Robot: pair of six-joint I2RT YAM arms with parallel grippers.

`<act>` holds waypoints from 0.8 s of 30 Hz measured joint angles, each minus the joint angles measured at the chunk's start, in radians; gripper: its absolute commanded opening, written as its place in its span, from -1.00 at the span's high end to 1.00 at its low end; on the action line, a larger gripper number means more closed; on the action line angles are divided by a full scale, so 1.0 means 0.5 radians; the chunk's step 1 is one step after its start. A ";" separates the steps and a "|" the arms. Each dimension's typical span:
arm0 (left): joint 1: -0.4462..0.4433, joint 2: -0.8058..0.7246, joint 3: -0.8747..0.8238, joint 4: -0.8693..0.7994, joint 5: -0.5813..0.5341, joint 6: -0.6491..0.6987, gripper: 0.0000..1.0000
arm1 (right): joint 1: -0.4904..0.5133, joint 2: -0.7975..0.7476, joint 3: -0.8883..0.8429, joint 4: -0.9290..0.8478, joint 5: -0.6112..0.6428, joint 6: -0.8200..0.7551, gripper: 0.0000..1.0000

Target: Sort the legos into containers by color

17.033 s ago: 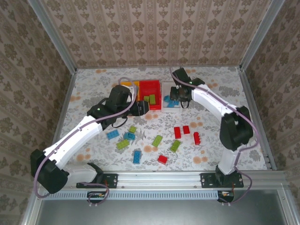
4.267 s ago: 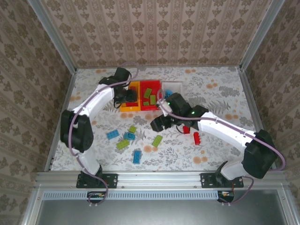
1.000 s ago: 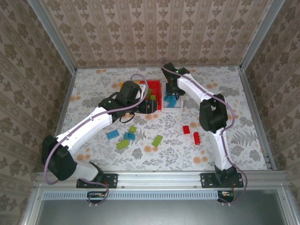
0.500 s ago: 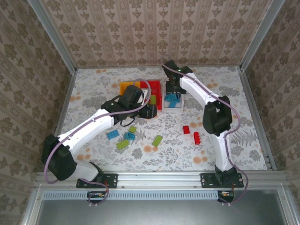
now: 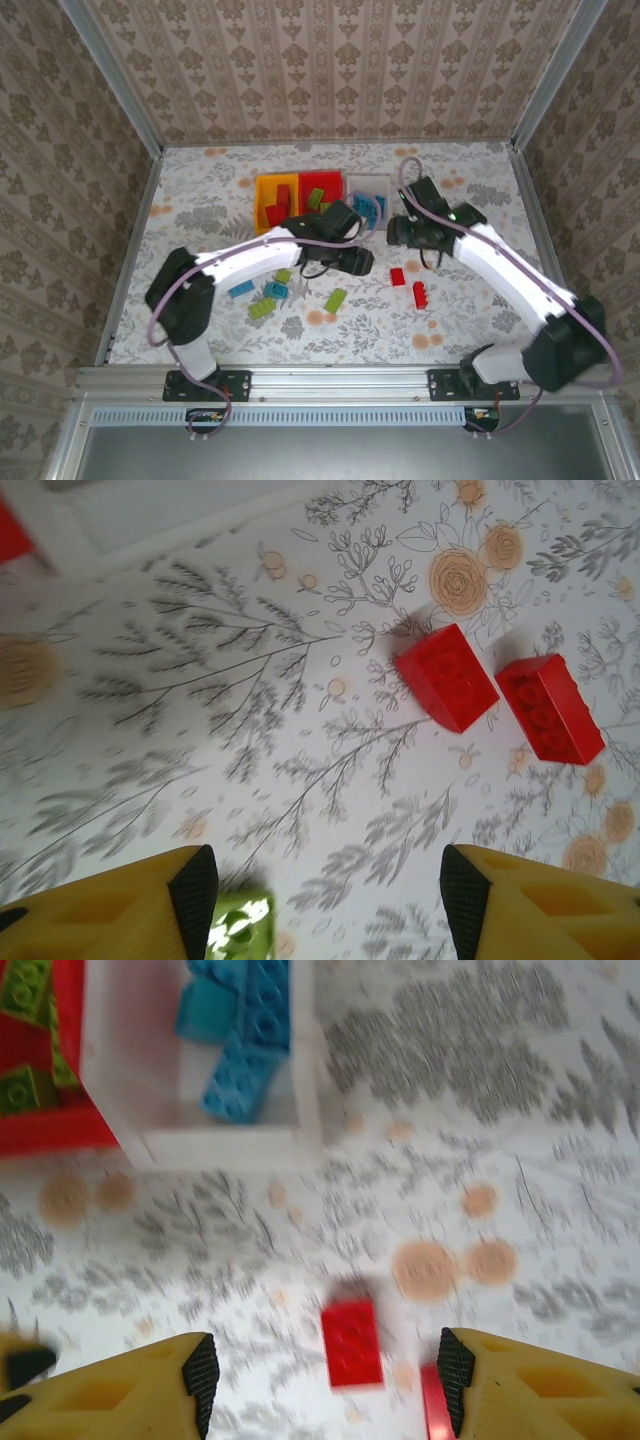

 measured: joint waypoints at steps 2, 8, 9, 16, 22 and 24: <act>-0.017 0.154 0.111 -0.002 0.000 -0.066 -0.30 | 0.000 -0.275 -0.184 -0.021 -0.012 0.011 -0.29; -0.065 0.546 0.516 -0.096 0.000 -0.320 -0.33 | 0.000 -0.874 -0.363 -0.150 -0.030 0.034 -0.36; -0.076 0.608 0.598 -0.124 0.000 -0.357 -0.33 | -0.004 -0.928 -0.364 -0.179 -0.034 0.032 -0.36; -0.163 0.964 1.112 -0.402 0.000 -0.541 -0.40 | -0.004 -1.020 -0.362 -0.320 -0.041 -0.021 -0.38; -0.188 1.139 1.373 -0.649 0.014 -0.645 -0.41 | -0.004 -1.061 -0.362 -0.362 -0.050 -0.067 -0.40; -0.191 1.188 1.438 -0.719 0.016 -0.666 -0.41 | -0.004 -1.067 -0.362 -0.370 -0.056 -0.075 -0.40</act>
